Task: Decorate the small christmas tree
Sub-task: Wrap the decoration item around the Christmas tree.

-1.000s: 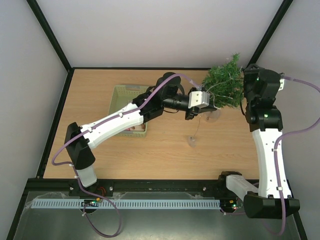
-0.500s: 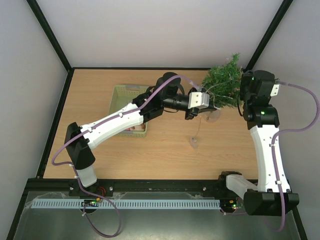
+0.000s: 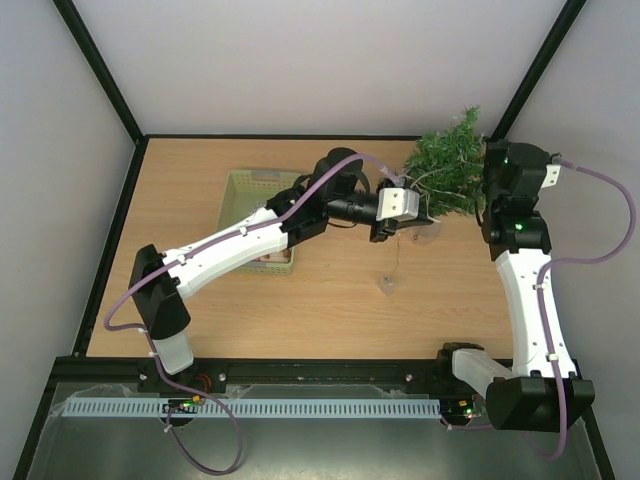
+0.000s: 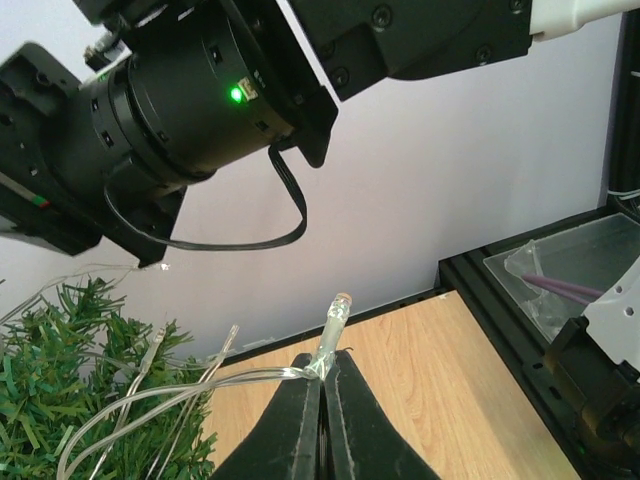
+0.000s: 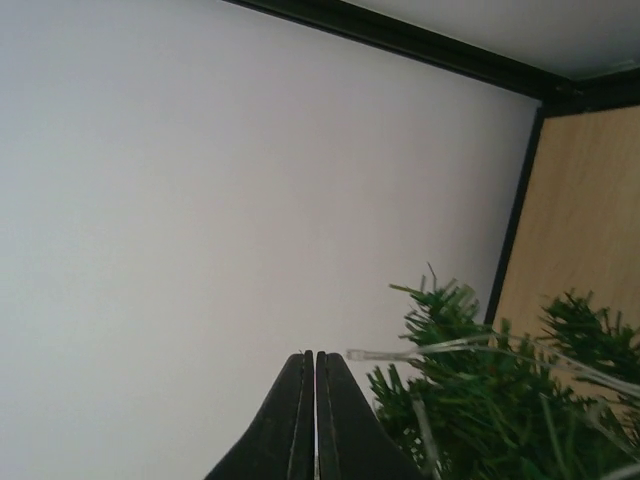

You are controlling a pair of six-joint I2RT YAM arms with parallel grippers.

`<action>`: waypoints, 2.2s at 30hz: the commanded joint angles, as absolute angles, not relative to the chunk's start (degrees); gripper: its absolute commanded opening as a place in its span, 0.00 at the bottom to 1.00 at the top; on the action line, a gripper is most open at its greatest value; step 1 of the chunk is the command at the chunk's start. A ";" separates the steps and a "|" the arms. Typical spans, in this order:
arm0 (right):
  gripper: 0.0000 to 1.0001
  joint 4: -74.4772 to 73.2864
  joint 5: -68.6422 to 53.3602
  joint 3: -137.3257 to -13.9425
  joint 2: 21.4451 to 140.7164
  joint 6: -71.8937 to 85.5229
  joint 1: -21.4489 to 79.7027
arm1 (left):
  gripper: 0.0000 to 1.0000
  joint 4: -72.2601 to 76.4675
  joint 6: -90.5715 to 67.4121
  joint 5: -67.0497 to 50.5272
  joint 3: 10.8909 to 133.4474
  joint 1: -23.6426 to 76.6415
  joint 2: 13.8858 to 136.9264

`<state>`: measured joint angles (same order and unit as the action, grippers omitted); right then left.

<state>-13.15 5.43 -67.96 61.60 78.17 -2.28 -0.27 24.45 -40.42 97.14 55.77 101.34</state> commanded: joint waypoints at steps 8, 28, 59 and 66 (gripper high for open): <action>0.02 4.19 10.97 -70.72 64.46 64.08 -2.55 | 0.02 3.60 22.87 -36.13 97.65 56.28 102.06; 0.36 -34.14 -5.96 -79.16 59.67 73.91 -2.55 | 0.02 3.52 29.33 -39.75 94.84 56.95 99.66; 0.43 -27.79 -12.97 -72.15 60.94 78.94 -8.00 | 0.02 1.87 34.39 -39.08 91.63 57.04 96.43; 0.44 -32.16 -6.76 -74.09 56.00 69.11 -7.99 | 0.02 6.18 32.15 -39.06 90.19 57.47 95.08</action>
